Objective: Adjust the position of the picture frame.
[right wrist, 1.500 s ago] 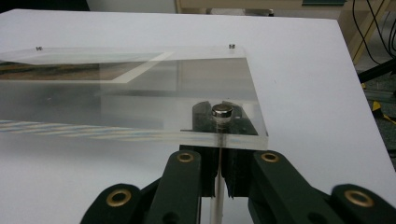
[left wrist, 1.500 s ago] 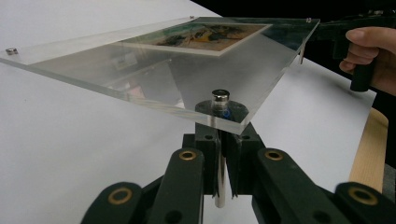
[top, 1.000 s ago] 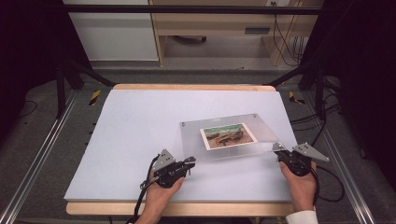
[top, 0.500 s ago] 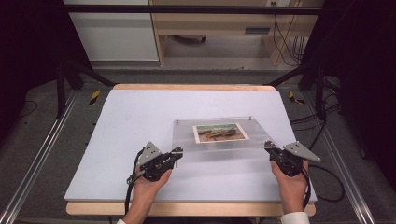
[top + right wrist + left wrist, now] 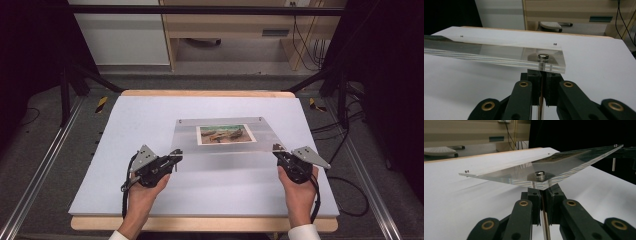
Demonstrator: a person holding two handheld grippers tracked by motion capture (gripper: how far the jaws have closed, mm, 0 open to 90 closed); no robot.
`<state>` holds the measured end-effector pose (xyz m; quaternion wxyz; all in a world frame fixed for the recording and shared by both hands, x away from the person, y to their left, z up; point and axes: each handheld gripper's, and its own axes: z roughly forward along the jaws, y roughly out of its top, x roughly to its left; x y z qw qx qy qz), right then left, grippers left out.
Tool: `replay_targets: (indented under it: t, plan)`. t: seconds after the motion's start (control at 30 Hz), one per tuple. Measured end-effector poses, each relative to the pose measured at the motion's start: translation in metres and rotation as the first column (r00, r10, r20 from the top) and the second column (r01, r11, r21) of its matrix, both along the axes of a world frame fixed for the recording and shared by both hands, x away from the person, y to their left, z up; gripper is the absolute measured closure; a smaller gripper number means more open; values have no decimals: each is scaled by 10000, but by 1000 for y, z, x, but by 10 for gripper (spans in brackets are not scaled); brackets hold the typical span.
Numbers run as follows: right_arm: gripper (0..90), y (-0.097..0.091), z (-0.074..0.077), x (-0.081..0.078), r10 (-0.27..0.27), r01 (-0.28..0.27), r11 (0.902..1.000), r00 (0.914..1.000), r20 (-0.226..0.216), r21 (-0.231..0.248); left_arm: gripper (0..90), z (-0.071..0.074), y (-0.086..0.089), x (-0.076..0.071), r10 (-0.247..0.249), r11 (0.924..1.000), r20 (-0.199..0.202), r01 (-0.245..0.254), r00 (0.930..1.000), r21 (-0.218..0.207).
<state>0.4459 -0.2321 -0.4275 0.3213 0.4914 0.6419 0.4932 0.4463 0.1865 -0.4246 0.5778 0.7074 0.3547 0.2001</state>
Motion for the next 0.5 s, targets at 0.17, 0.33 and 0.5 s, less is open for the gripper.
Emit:
replay_targets:
  t: [0.17, 0.33, 0.5]
  plan:
    - [851, 11, 2, 2, 0, 0, 10000, 10000, 34, -31, 826, 2, 12, 5, 122, 9999, 77, -123, 9999, 13]
    - [850, 23, 1, 6, 14, -14, 10000, 10000, 60, -17, 826, 2, 23, 11, 195, 9998, 88, -196, 9998, 47]
    - [850, 30, 0, 9, -1, 1, 10000, 10000, 77, -60, 825, 1, 28, 14, 246, 9997, 86, -247, 9997, 88]
